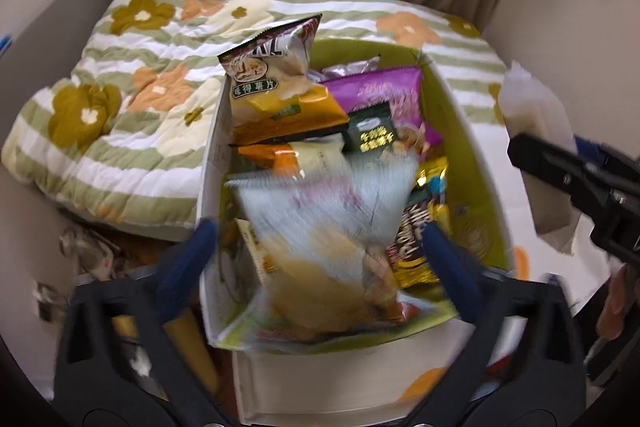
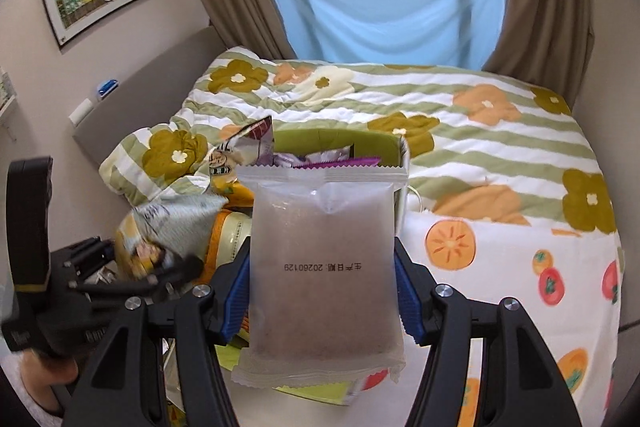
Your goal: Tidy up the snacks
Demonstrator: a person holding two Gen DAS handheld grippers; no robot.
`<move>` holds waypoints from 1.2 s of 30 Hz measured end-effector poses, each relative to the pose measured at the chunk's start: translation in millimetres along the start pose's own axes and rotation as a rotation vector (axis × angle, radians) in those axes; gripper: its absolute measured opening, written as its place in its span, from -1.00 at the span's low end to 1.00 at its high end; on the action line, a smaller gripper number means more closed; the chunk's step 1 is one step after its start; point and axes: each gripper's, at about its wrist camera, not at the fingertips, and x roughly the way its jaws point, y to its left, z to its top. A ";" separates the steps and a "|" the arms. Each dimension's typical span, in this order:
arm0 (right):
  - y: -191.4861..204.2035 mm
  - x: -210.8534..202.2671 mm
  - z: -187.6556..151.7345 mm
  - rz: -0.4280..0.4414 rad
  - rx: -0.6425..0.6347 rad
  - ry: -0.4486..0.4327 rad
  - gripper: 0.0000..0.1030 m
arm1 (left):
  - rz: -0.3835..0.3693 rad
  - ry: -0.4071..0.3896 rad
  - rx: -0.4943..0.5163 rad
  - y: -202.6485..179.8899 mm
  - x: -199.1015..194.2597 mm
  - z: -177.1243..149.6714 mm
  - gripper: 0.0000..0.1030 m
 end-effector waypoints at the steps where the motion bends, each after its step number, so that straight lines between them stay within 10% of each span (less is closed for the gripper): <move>1: 3.5 2.0 -2.3 -0.011 0.012 0.006 0.12 | -0.014 0.004 0.011 1.9 1.1 -2.5 0.99; 21: 20.3 42.6 17.6 0.015 0.043 0.093 0.15 | 0.009 0.008 -0.015 27.4 -6.6 0.1 0.99; 26: 16.4 47.5 16.3 -0.010 0.073 0.081 0.94 | 0.016 0.029 -0.031 37.4 -1.3 -7.3 0.99; 36: 13.3 42.9 -8.4 -0.061 0.109 0.099 0.94 | 0.009 0.027 -0.032 44.2 -3.9 -17.6 0.99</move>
